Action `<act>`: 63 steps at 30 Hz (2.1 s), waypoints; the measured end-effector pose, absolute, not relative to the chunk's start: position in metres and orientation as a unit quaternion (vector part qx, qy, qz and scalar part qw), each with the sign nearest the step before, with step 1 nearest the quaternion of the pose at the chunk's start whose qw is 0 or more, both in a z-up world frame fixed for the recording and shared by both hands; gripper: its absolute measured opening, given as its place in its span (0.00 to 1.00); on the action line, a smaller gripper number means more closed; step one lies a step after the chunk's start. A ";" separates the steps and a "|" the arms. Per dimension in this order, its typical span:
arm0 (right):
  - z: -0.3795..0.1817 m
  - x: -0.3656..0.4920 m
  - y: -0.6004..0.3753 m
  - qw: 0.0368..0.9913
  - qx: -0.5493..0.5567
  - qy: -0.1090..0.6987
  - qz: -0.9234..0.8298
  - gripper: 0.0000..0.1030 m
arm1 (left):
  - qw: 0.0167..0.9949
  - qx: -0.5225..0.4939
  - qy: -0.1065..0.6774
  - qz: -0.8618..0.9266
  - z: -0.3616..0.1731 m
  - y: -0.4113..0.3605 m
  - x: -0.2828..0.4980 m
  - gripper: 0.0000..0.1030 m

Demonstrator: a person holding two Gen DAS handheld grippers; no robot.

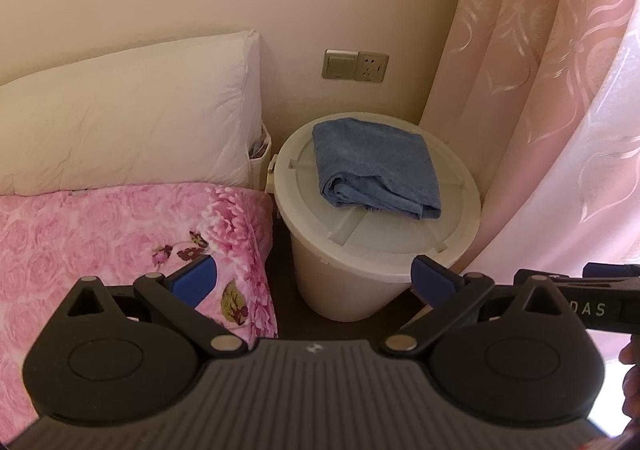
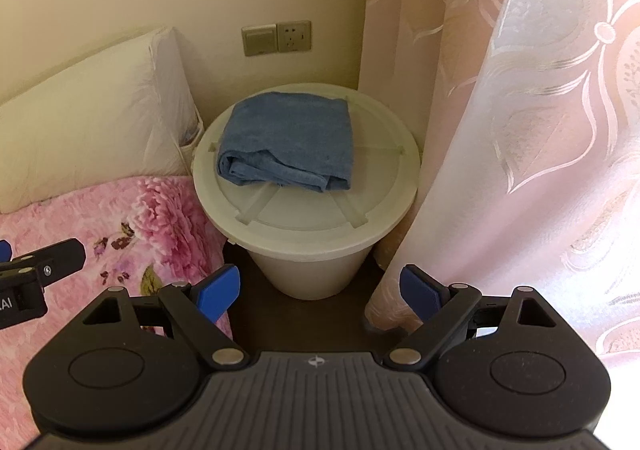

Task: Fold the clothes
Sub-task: 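Move both grippers toward the folded blue jeans on the white bucket lid, then grasp the jeans edge with the right gripper while the left gripper grasps another edge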

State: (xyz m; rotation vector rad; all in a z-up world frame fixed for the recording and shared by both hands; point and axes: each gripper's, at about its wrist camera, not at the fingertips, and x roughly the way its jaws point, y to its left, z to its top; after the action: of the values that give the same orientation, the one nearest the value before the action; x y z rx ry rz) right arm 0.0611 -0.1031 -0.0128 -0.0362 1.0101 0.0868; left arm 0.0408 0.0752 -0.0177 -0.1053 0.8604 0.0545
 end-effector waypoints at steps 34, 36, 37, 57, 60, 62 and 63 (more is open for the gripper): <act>-0.219 0.324 -0.055 0.835 -0.199 0.468 0.212 0.45 | 0.833 -0.069 0.546 0.062 -0.187 0.094 0.312 0.94; -0.226 0.336 -0.052 0.833 -0.199 0.467 0.219 0.22 | 0.826 -0.071 0.555 0.065 -0.198 0.095 0.320 0.93; -0.222 0.341 -0.054 0.842 -0.193 0.456 0.214 0.00 | 0.823 -0.070 0.560 0.065 -0.203 0.095 0.324 0.92; -0.213 0.403 -0.073 0.871 -0.116 0.419 0.229 0.04 | 0.830 -0.071 0.553 0.004 -0.232 0.070 0.358 0.60; -0.204 0.422 -0.077 0.872 -0.088 0.427 0.221 0.04 | 0.826 -0.110 0.552 0.009 -0.236 0.074 0.360 0.60; -0.211 0.425 -0.075 0.867 -0.089 0.437 0.222 0.04 | 0.819 -0.138 0.557 0.018 -0.242 0.078 0.361 0.60; -0.215 0.425 -0.074 0.865 -0.093 0.441 0.222 0.05 | 0.814 -0.153 0.560 0.022 -0.246 0.079 0.361 0.60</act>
State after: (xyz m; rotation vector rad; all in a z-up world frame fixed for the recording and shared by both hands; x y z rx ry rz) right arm 0.4252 -0.0741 -0.2147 -0.1947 0.9241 0.4655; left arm 0.3611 0.0794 -0.2456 -0.3270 1.1942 0.0460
